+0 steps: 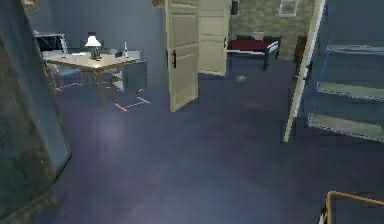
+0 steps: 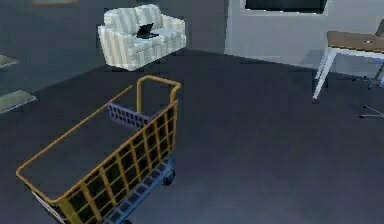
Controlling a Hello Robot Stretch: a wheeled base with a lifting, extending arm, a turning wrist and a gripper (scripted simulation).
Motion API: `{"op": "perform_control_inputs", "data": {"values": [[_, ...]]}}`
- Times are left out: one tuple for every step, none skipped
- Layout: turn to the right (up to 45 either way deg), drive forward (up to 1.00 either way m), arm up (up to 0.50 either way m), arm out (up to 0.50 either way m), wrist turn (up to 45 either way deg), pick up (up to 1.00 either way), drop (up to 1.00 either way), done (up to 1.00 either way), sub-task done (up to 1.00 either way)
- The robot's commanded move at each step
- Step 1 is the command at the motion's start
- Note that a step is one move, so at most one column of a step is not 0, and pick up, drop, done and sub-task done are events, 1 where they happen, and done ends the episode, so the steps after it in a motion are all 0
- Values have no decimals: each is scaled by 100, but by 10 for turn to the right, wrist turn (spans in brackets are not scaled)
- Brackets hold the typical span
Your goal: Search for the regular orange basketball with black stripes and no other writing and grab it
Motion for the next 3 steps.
{"op": "perform_control_inputs", "data": {"values": [[-60,0,0,0,0,0,0,0,0],[0,40,0,0,0,0,0,0,0],[210,0,0,0,0,0,0,0,0]]}}
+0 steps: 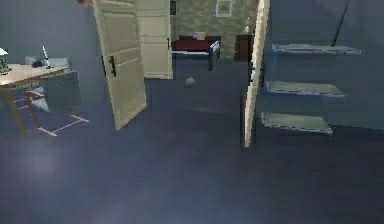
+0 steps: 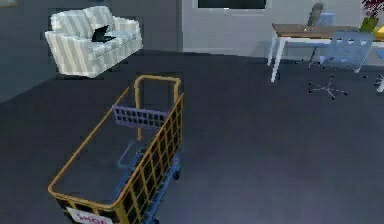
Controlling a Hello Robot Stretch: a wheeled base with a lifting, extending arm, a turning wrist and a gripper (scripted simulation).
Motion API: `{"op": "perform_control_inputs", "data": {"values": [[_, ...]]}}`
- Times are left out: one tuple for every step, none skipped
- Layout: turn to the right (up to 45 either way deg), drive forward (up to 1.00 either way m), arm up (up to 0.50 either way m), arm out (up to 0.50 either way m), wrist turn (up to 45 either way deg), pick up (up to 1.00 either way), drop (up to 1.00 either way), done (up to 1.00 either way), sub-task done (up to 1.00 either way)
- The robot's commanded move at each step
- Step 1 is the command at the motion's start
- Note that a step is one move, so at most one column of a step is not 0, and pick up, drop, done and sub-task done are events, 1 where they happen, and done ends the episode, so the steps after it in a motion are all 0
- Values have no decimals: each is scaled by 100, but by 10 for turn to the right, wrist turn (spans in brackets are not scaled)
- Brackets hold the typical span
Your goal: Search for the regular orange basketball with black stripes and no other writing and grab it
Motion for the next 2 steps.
{"op": "perform_control_inputs", "data": {"values": [[0,100,0,0,0,0,0,0,0],[0,95,0,0,0,0,0,0,0]]}}
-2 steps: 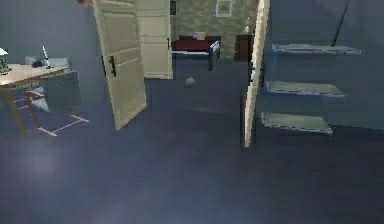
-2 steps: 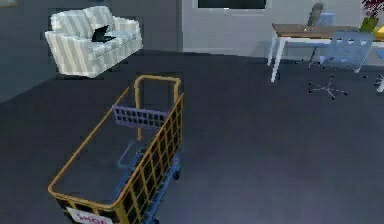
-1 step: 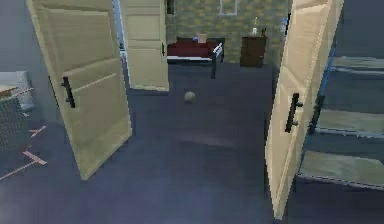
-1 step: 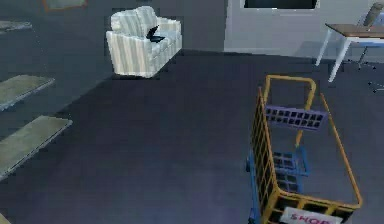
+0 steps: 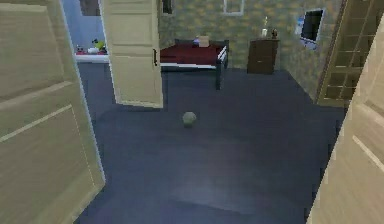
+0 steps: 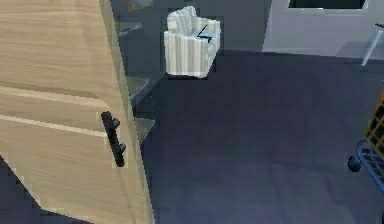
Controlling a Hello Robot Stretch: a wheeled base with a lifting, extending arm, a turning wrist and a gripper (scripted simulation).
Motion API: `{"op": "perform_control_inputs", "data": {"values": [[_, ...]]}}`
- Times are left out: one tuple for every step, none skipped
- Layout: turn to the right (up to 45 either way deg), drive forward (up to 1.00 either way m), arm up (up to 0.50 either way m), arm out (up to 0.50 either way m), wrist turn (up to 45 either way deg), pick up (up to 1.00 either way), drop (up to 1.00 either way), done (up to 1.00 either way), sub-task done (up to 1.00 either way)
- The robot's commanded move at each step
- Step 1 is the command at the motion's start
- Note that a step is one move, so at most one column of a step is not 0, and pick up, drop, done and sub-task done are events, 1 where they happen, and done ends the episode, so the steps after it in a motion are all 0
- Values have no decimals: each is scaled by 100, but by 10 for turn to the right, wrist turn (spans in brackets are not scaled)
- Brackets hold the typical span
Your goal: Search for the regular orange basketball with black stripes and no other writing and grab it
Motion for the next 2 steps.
{"op": "perform_control_inputs", "data": {"values": [[120,0,0,0,0,0,0,0,0],[0,100,0,0,0,0,0,0,0]]}}
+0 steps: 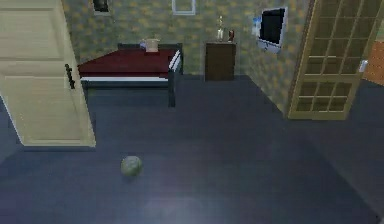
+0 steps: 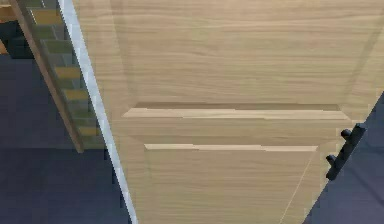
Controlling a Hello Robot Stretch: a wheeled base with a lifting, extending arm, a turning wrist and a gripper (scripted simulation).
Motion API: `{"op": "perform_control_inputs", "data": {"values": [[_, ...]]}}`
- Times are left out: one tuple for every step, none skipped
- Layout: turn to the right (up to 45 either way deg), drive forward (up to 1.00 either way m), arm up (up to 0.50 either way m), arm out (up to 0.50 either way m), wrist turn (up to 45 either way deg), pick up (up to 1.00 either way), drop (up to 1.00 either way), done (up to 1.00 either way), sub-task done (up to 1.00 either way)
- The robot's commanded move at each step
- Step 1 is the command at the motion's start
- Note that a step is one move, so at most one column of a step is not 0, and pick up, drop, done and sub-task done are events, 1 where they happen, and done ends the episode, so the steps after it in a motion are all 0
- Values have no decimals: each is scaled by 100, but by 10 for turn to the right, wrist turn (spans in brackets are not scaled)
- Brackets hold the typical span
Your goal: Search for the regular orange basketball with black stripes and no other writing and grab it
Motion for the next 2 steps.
{"op": "perform_control_inputs", "data": {"values": [[30,0,0,0,0,0,0,0,0],[0,50,0,0,0,0,0,0,0]]}}
